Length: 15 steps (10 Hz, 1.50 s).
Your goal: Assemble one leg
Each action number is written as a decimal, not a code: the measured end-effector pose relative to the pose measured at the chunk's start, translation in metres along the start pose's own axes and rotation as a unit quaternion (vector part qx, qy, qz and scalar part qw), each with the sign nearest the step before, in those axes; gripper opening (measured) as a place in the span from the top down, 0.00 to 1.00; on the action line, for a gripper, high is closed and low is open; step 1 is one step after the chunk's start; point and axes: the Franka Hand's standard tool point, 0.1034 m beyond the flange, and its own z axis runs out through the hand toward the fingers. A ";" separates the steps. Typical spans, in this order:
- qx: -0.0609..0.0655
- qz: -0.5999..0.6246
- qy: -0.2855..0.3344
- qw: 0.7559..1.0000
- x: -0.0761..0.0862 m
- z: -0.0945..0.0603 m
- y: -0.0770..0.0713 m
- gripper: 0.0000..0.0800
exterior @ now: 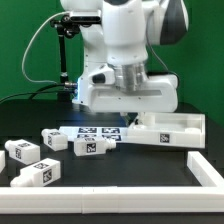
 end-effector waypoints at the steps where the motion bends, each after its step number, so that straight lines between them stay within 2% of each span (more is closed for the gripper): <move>1: -0.001 -0.006 -0.002 1.000 0.002 -0.020 0.003 0.93; 2: -0.006 -0.019 0.004 1.000 0.007 -0.041 0.004 0.93; 4: -0.007 -0.014 0.004 1.000 0.005 -0.028 0.006 0.93; 6: -0.008 -0.029 0.003 1.000 0.007 -0.027 0.009 0.93; 7: -0.010 -0.071 -0.009 0.997 0.013 -0.027 0.025 0.93; 8: -0.012 -0.100 -0.027 0.995 0.025 -0.042 0.041 0.93; 9: -0.015 -0.125 -0.027 0.992 0.041 -0.057 0.048 0.93; 10: -0.018 -0.133 -0.026 0.991 0.050 -0.059 0.046 0.93; 14: -0.020 -0.134 -0.033 0.990 0.046 -0.052 0.048 0.93; 15: -0.033 -0.150 -0.040 0.987 0.052 -0.046 0.052 0.93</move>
Offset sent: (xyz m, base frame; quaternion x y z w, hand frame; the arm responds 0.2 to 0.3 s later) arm 0.0000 0.0000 0.0000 0.0000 0.0000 0.0000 1.0000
